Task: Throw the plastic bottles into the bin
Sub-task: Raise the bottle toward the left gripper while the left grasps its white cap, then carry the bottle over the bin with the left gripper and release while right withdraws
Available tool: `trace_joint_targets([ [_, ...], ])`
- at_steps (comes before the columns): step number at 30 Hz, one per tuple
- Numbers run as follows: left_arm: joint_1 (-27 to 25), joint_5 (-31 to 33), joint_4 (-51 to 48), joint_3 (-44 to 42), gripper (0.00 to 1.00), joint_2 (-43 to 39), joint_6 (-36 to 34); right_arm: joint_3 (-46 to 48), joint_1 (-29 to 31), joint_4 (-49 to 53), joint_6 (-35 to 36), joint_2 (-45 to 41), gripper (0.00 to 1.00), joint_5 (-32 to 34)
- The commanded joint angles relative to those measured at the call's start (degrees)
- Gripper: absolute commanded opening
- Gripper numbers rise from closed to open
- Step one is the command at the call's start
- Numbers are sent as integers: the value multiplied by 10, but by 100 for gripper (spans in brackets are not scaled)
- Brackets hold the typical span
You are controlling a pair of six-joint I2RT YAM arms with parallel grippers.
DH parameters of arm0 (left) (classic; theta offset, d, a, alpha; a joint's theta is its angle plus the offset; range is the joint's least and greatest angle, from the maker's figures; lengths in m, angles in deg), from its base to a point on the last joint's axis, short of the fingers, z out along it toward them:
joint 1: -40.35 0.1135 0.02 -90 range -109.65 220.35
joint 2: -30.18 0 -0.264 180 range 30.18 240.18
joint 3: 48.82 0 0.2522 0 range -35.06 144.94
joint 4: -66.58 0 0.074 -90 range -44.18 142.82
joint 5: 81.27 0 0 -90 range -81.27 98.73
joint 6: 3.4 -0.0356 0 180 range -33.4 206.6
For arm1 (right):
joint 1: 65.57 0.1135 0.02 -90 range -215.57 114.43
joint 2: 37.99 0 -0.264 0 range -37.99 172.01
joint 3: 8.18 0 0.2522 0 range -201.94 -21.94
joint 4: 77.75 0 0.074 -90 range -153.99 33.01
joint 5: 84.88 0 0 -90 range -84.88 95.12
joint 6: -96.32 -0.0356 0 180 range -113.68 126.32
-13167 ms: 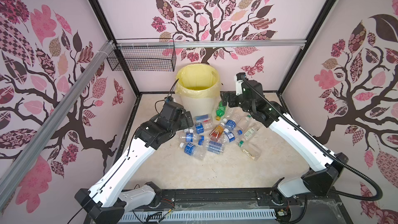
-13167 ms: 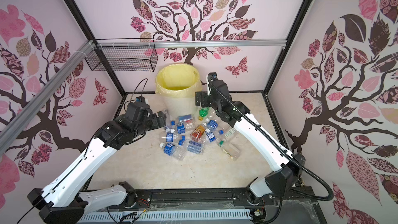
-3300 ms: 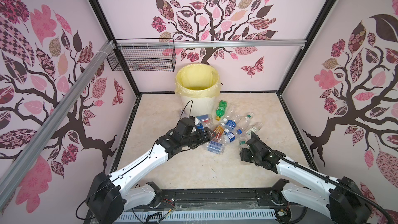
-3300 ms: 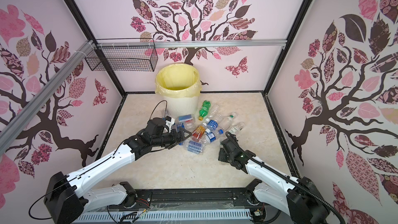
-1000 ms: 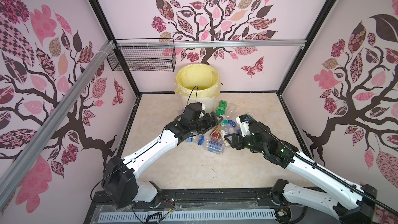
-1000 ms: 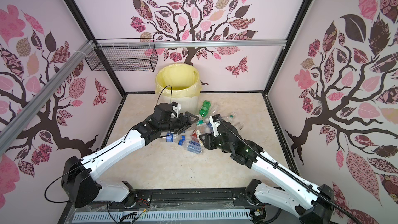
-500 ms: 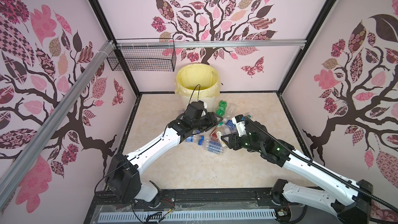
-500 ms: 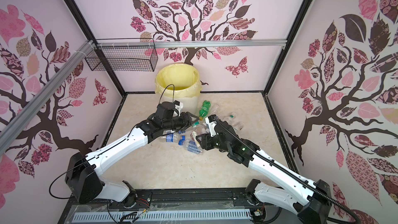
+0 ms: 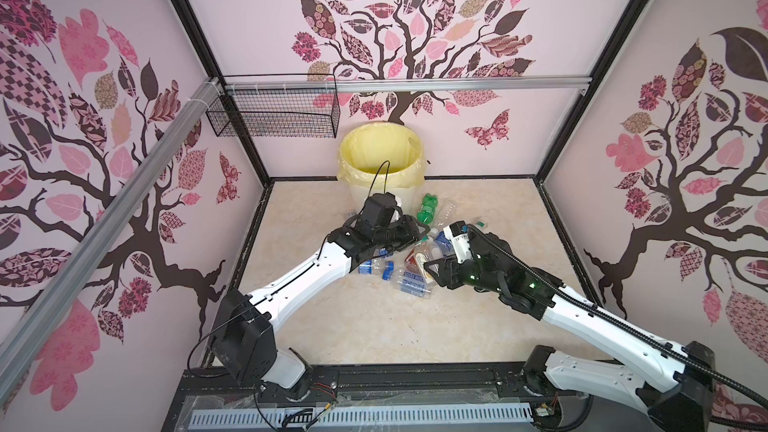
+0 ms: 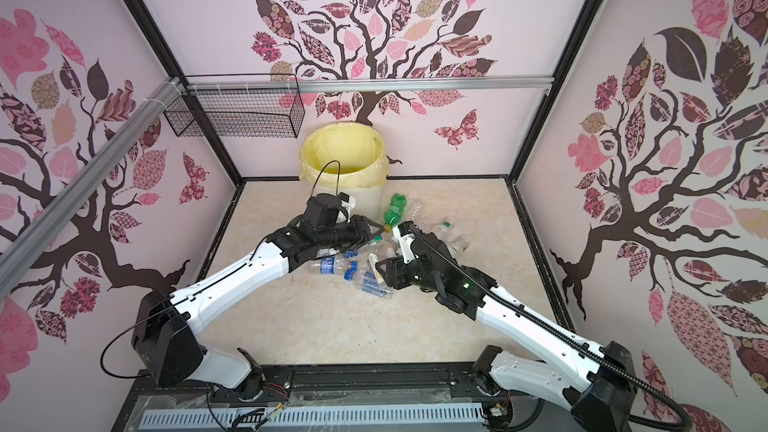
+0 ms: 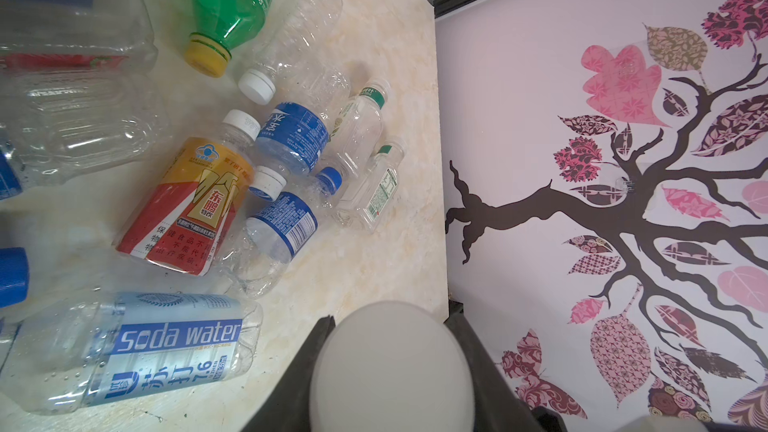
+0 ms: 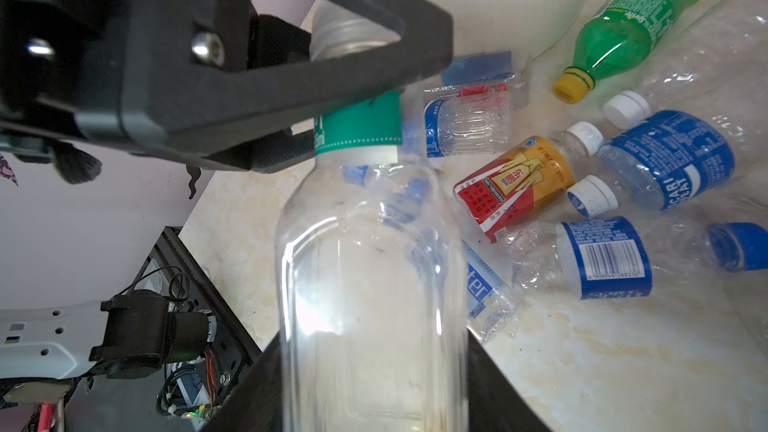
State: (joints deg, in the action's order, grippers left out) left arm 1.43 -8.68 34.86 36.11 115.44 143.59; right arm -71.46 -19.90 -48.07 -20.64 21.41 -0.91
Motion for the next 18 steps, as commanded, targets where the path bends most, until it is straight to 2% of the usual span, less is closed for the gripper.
trace_joint_targets([
  [1, 7, 26, -26, 22, 29, 6, -21, -27, 5, -6, 19, 9, 53, -11],
  [4, 15, 31, -38, 21, 28, -4, -30, -31, 5, 1, 23, 10, 58, -7],
  [8, 41, 42, -51, 13, 28, -28, -36, -35, 5, 9, 30, 0, 70, 9],
  [11, 62, 48, -54, 10, 28, -47, -39, -33, 5, 2, 29, -16, 84, 22],
  [13, 67, 56, -61, 19, 28, -55, -51, -42, 5, 10, 32, -21, 98, 31],
  [18, 70, 82, -84, 50, 28, -53, -73, -73, 5, 39, 49, -29, 100, 53],
])
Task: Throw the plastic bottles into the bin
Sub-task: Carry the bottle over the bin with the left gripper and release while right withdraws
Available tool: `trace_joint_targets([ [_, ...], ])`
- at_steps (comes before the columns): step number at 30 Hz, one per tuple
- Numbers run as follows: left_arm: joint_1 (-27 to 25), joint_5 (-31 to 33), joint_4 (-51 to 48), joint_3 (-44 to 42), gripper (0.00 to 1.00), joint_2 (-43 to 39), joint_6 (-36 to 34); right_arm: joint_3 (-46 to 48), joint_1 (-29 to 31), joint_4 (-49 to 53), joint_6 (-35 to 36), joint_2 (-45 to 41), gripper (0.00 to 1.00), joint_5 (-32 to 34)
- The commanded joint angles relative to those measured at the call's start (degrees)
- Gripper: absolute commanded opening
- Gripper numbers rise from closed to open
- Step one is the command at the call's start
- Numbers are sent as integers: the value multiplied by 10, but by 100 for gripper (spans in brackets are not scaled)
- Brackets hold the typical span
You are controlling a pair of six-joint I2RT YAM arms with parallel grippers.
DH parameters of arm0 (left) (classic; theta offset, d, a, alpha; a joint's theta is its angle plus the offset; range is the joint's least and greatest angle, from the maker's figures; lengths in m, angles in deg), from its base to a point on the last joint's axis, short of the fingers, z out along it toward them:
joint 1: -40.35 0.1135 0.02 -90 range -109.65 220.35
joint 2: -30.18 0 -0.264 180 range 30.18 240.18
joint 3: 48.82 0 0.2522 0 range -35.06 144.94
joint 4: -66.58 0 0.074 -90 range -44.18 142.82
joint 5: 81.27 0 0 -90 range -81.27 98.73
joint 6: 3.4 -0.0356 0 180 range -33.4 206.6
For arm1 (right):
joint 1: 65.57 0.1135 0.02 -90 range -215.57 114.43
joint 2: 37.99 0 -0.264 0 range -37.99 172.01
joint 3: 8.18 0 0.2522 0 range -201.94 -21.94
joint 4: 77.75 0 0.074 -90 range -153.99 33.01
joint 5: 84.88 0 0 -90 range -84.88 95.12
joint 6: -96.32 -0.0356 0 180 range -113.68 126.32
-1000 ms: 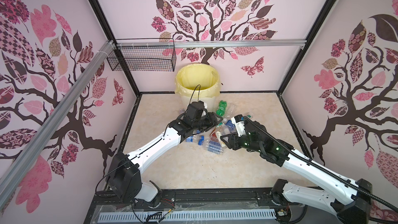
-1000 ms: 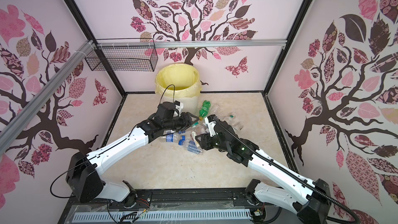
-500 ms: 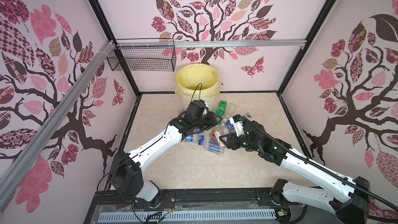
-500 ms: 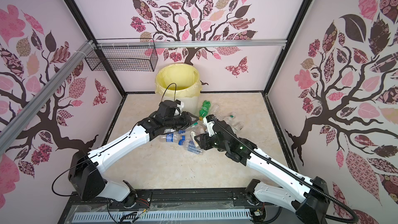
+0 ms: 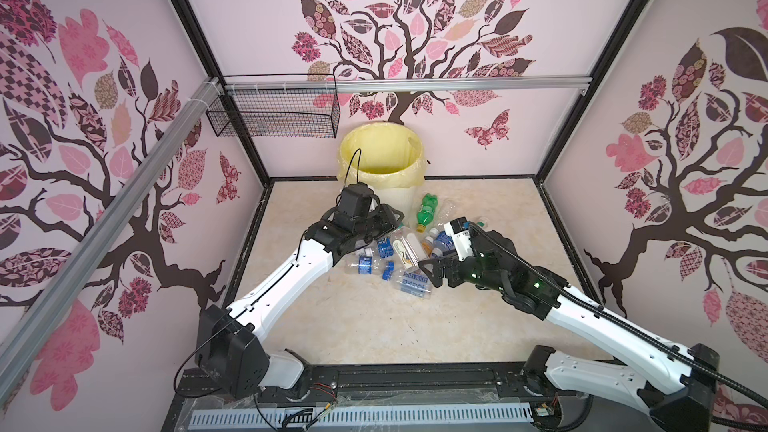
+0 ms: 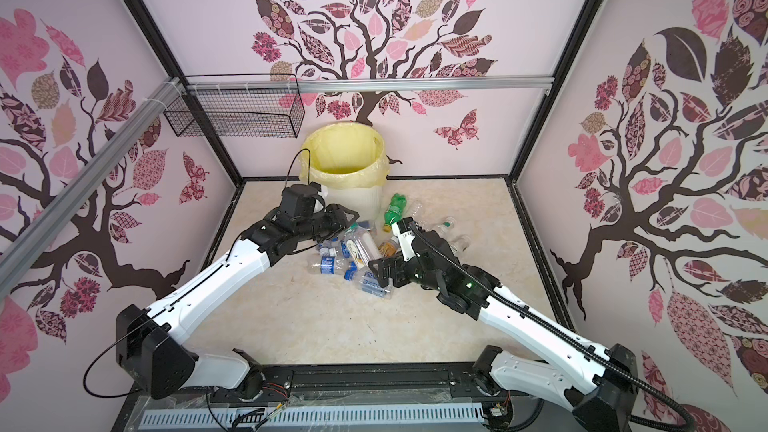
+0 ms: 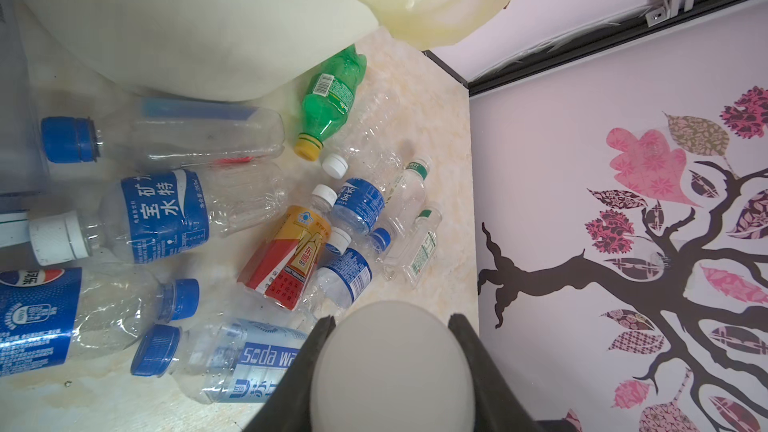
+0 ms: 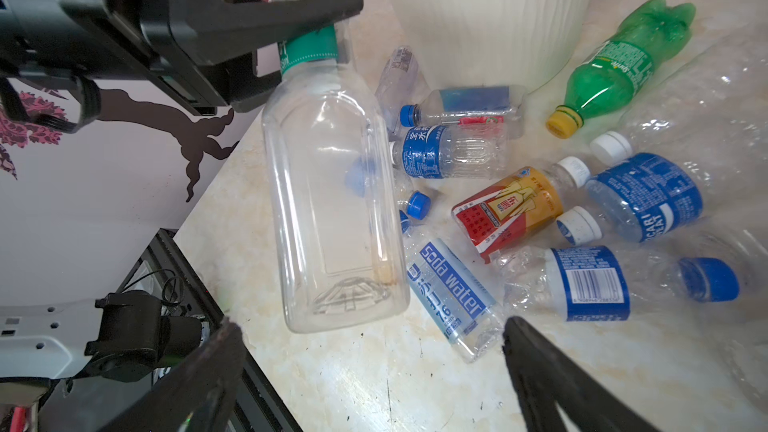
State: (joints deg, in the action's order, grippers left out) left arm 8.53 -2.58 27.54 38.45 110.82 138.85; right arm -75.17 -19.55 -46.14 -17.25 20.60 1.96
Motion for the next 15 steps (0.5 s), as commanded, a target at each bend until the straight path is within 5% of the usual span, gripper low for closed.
trace_joint_targets([
  [1, 0, 23, -15, 31, 28, -4, -27, -40, 1, 23, 18, -24, 100, 28],
  [15, 4, 169, -44, 205, 27, -2, -113, -132, 1, 47, 71, -17, 100, 102],
])
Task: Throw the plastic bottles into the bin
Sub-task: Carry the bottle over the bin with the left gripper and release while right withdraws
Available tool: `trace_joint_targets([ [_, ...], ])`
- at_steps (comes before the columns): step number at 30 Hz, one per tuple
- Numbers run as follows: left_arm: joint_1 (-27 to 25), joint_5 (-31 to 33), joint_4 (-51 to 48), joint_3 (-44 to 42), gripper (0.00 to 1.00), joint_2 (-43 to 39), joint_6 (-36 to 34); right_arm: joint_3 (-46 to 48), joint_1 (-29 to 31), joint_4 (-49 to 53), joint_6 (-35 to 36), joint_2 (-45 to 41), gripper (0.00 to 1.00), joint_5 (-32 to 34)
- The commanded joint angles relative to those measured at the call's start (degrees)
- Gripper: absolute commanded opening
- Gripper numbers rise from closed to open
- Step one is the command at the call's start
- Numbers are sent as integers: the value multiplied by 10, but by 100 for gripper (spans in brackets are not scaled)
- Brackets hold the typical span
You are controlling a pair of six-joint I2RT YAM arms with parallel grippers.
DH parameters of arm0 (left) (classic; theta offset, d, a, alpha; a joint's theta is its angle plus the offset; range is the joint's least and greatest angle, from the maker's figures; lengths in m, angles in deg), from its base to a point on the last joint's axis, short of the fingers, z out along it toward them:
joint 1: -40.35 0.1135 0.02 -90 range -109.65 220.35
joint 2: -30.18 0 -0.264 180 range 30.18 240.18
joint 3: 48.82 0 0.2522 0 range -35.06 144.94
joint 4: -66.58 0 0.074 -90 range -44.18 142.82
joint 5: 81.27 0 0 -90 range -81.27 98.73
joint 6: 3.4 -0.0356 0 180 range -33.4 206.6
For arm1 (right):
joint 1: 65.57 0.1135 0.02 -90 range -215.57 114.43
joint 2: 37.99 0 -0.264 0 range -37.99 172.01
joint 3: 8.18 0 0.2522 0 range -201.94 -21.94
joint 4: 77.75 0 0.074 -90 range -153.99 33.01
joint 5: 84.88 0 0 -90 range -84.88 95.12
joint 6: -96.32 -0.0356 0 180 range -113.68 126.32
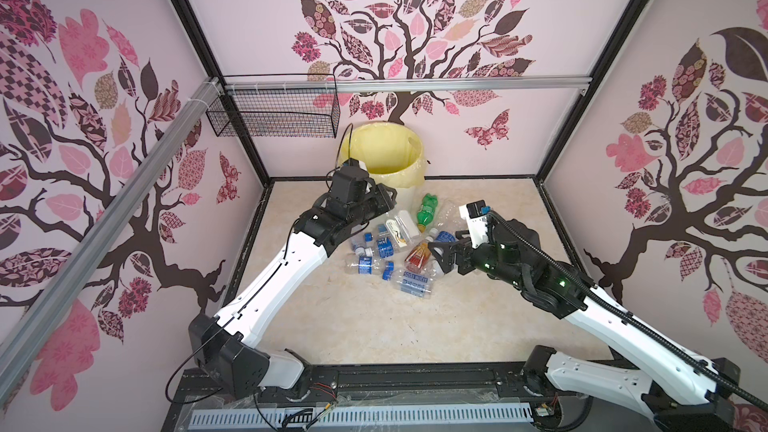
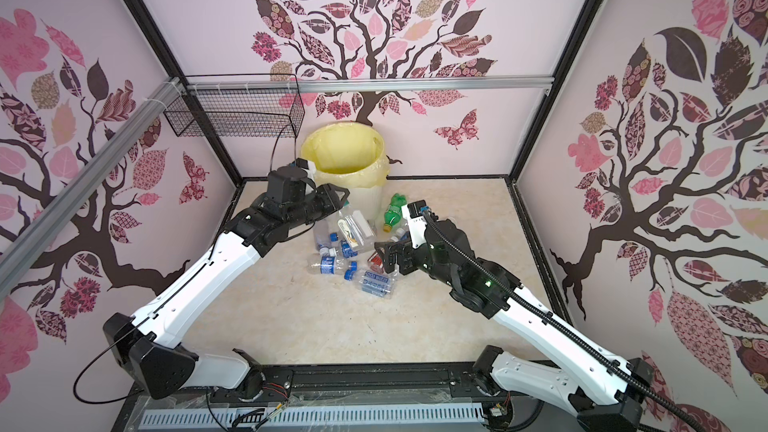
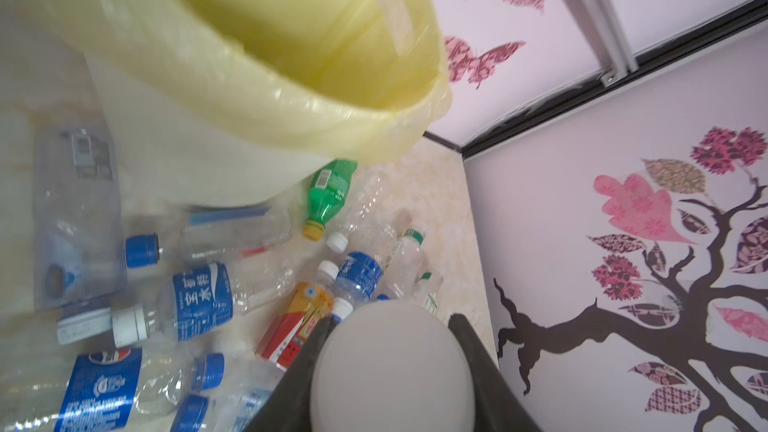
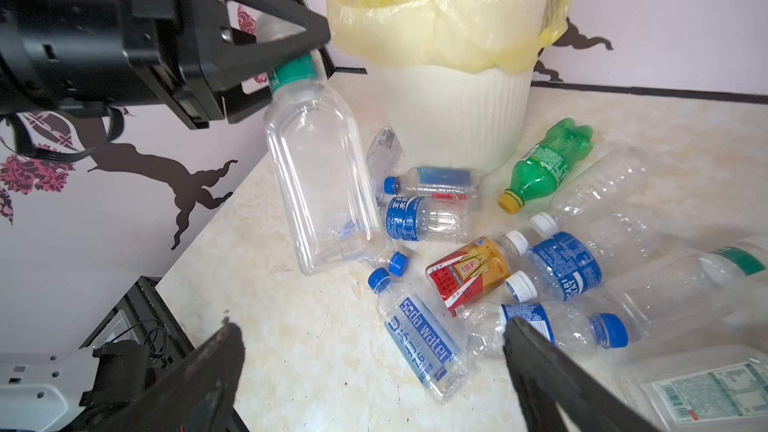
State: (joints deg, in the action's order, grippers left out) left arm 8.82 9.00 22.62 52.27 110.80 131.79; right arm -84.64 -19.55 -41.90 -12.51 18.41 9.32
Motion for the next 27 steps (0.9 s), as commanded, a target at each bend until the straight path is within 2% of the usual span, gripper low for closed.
trace_joint_targets([
  [1, 2, 66, 2, 89, 27, 2, -52, -47, 0, 1, 29, 8, 100, 34],
  [7, 2, 141, 20, 207, 28, 23, -137, -85, 1, -27, 55, 17, 100, 62],
  [14, 2, 235, 143, 278, 27, 71, -275, -113, 0, -49, 112, 35, 100, 100],
  [18, 3, 256, 223, 306, 27, 123, -336, -126, -8, -49, 130, 50, 100, 103],
  [21, 14, 260, 212, 375, 28, 201, -348, -121, -34, -49, 118, 58, 100, 71],
  [23, 31, 261, 151, 449, 37, 272, -321, -116, -58, -51, 97, 64, 100, 43],
  [24, 40, 258, 97, 505, 45, 314, -301, -114, -71, -52, 88, 66, 100, 28],
  [25, 46, 257, 54, 548, 57, 345, -285, -113, -77, -51, 83, 68, 100, 20],
  [27, 47, 260, 40, 549, 83, 356, -274, -114, -79, -46, 82, 72, 100, 14],
])
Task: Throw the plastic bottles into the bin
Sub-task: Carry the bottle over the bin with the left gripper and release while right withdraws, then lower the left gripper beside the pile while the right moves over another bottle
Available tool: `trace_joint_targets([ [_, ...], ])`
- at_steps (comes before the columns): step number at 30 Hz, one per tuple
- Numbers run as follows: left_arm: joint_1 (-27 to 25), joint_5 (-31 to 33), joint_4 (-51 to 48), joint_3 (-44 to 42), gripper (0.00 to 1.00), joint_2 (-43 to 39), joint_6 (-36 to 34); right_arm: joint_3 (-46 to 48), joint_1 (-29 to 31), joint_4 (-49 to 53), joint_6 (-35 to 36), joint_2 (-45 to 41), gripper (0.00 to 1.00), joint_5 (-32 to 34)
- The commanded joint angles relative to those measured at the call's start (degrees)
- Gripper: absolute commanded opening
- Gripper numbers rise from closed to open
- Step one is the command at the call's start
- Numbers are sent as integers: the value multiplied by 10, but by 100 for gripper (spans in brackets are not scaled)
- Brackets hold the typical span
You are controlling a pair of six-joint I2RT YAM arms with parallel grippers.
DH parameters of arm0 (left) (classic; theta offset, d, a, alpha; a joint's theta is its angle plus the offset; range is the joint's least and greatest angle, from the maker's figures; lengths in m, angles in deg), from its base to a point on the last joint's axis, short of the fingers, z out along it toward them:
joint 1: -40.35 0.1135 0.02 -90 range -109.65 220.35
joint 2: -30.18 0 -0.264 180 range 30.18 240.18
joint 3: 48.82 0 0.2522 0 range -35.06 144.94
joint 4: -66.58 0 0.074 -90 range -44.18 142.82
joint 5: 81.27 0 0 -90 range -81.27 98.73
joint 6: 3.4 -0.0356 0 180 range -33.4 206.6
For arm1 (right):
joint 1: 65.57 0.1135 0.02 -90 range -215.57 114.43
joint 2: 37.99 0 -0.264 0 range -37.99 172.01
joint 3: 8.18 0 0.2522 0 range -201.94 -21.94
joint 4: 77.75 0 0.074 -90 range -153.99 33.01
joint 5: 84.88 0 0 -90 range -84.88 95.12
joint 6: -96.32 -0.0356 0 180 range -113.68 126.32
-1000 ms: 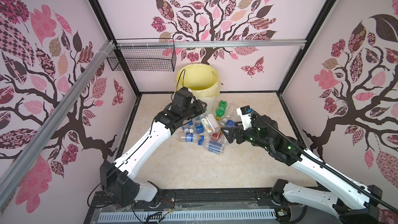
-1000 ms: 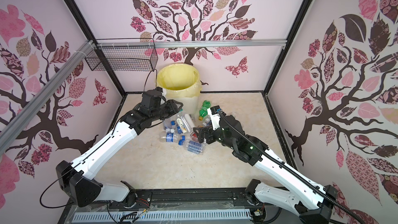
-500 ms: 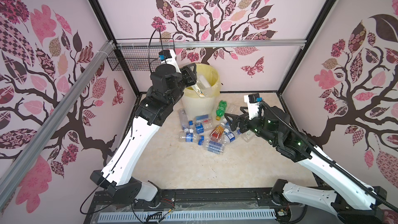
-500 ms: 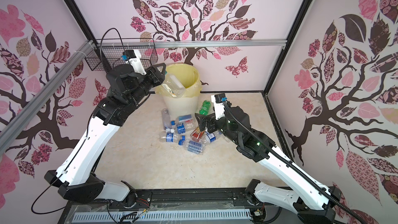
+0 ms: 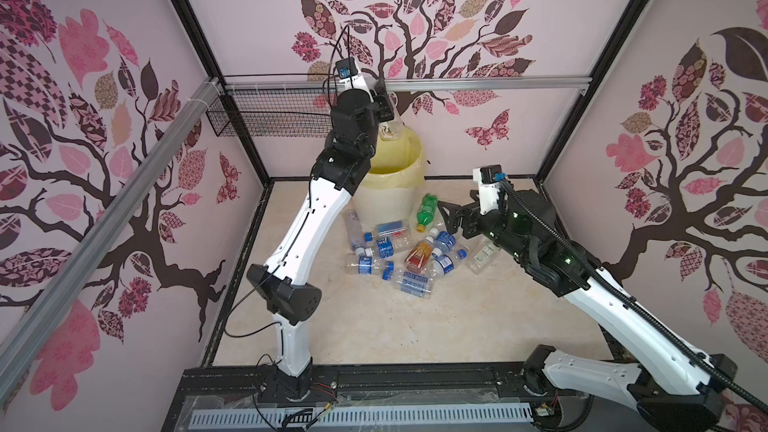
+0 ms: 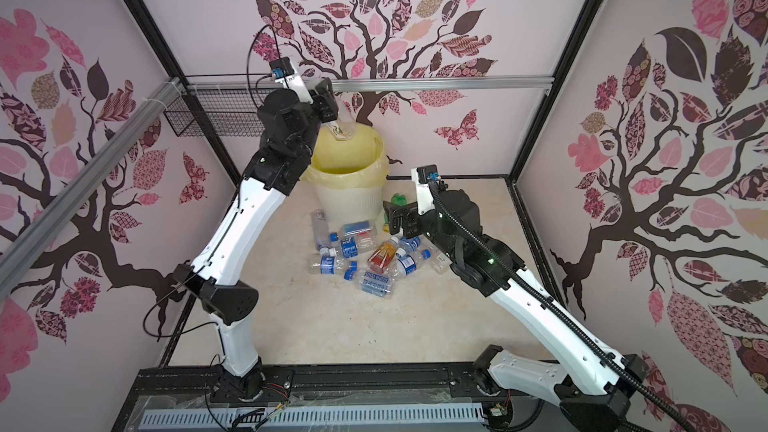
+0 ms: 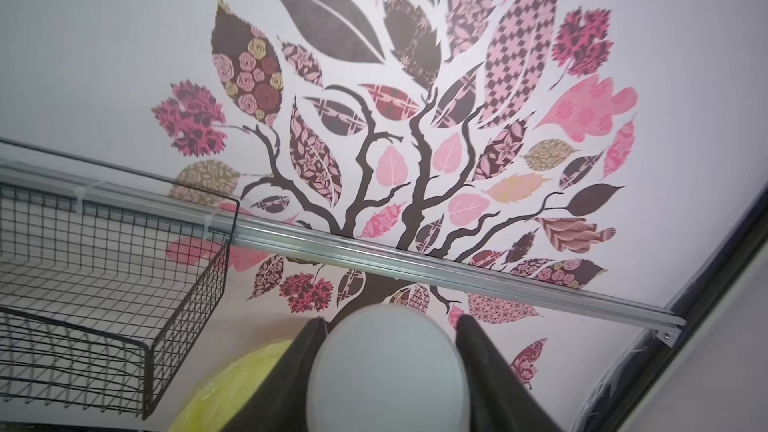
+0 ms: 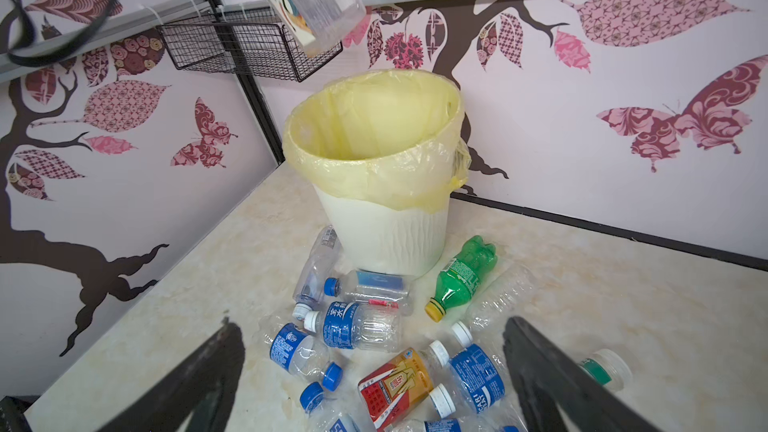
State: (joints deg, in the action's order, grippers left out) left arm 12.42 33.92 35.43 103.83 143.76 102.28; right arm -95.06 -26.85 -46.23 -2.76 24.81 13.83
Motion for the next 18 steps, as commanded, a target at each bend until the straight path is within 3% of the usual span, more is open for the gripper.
trace_joint_targets([
  [1, 12, 5, -86, 21, 95, 20, 21, -10, -7, 0, -15, 8, 100, -35],
  [10, 10, -55, -108, -69, 97, -70, 38, 5, -6, 16, -29, -2, 100, -39],
  [18, -3, -127, -165, -216, 97, -186, 89, 32, -7, 43, -42, -9, 100, -11],
])
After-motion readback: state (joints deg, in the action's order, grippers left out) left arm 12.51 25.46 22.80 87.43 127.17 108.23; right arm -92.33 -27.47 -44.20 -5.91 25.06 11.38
